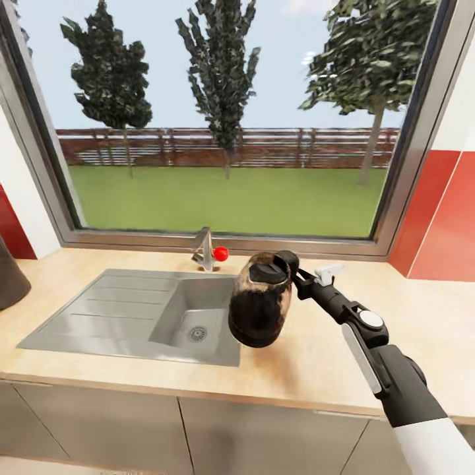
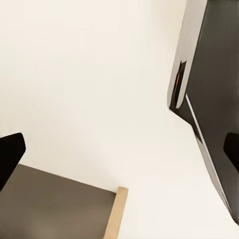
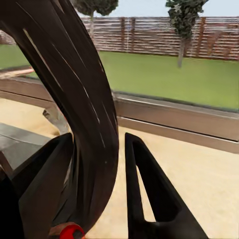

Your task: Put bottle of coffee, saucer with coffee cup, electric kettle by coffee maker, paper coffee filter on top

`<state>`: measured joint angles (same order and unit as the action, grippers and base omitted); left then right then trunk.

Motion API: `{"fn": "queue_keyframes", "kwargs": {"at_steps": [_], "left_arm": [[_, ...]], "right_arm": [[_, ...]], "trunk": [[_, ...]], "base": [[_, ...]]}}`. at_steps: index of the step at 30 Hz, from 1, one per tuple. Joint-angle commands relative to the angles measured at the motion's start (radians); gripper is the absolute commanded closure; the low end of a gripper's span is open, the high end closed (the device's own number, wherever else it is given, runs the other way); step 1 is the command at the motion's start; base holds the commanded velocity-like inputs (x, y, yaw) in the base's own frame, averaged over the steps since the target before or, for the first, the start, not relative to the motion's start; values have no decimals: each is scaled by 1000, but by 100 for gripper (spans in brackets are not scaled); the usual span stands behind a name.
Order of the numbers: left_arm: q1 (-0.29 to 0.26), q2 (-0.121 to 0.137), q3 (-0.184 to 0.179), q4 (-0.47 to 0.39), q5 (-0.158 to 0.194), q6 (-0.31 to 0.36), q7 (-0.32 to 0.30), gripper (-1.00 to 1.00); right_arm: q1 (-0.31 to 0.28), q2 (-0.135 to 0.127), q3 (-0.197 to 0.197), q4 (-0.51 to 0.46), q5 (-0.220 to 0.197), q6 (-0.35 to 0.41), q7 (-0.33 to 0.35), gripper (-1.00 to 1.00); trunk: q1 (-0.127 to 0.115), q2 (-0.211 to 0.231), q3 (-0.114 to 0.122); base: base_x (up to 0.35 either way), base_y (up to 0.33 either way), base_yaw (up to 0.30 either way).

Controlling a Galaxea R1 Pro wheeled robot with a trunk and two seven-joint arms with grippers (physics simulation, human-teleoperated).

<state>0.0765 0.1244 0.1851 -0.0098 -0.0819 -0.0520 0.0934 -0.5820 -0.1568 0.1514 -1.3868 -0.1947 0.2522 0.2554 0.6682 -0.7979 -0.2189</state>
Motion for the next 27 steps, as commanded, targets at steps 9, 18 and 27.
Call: {"fn": "queue_keyframes", "kwargs": {"at_steps": [9, 18, 27], "left_arm": [[0, -2, 8, -2, -9, -3, 2, -100], [0, -8, 8, -1, -9, -3, 2, -100], [0, -7, 8, -1, -9, -2, 2, -100]], "right_arm": [[-1, -1, 0, -1, -11, 7, 1, 100], [-1, -1, 0, -1, -11, 7, 1, 100], [-1, -1, 0, -1, -11, 7, 1, 100]], "trunk": [[0, -1, 8], [0, -1, 17], [0, -1, 26]], "base": [[0, 338, 220], [-27, 334, 220], [-82, 314, 220]]}}
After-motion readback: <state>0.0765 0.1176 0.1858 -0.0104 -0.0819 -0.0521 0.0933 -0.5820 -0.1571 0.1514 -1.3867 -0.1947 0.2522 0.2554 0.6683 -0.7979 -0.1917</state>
